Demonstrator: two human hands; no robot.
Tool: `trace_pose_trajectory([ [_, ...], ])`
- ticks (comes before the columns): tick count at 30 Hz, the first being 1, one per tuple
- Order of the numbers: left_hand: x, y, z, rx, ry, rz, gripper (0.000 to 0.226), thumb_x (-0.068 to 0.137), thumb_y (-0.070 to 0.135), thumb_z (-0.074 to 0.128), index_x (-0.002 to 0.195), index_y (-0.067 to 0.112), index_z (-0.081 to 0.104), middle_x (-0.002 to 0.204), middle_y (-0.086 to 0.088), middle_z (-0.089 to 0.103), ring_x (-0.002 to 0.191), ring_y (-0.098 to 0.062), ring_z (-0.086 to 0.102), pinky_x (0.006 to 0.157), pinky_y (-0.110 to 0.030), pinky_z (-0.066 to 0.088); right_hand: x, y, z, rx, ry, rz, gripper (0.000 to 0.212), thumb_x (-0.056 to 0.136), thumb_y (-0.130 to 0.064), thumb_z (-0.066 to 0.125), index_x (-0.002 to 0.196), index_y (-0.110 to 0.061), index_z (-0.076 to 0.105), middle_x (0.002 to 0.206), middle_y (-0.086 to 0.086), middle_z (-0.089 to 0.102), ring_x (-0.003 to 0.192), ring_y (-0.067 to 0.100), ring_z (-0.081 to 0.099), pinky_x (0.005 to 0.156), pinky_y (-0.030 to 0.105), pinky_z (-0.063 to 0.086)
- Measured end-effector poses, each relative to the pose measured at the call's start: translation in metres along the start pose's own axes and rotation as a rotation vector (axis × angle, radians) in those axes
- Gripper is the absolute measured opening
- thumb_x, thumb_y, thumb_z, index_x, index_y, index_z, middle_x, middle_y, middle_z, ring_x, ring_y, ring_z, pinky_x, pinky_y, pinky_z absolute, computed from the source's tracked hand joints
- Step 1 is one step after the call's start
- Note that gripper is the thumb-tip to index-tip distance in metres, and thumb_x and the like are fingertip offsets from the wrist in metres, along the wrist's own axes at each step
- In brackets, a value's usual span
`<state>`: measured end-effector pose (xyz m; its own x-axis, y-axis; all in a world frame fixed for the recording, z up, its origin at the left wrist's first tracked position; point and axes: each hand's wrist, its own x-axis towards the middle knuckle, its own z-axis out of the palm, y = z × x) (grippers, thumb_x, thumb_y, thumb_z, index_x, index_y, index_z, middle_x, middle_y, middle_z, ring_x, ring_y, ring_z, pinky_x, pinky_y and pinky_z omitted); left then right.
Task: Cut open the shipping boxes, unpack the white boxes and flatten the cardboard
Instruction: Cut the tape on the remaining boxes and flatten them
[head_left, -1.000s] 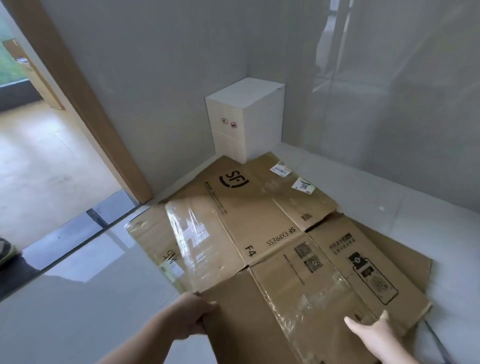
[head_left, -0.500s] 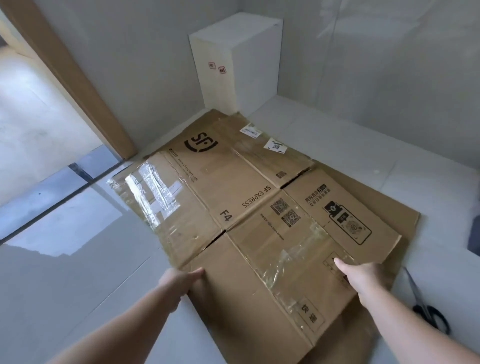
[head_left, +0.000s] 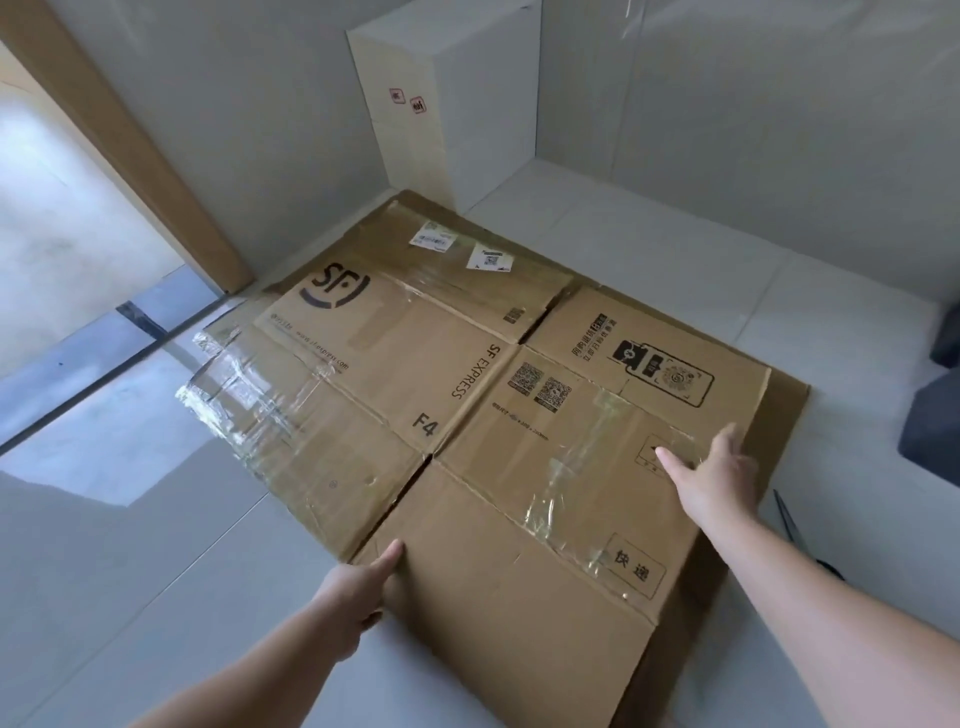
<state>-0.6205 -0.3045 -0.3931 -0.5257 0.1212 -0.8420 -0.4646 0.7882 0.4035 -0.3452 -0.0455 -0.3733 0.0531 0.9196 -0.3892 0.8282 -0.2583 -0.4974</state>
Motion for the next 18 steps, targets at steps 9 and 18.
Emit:
trace_pose_trajectory([
  [9,0.003,0.03,0.045,0.007,0.185,0.112,0.069,0.087,0.043,0.064,0.127,-0.01,0.048,0.122,-0.027,0.054,0.111,-0.039,0.058,0.092,-0.041,0.05,-0.013,-0.014,0.051,-0.942,-0.414,-0.705,0.081,0.09,-0.071,0.015,0.149,-0.029,-0.02,0.155,0.004,-0.03,0.144,0.031,-0.022,0.114,0.058,-0.007],
  [18,0.024,0.023,0.04,-0.354,0.089,-0.02,0.089,0.048,0.042,0.092,0.119,0.001,0.057,0.119,-0.017,0.062,0.102,-0.034,0.062,0.093,-0.044,0.049,0.022,0.067,-0.035,-0.672,0.101,-0.124,0.035,0.082,-0.02,0.05,0.117,-0.017,0.048,0.118,0.01,0.041,0.108,0.028,0.048,0.082,0.036,0.044],
])
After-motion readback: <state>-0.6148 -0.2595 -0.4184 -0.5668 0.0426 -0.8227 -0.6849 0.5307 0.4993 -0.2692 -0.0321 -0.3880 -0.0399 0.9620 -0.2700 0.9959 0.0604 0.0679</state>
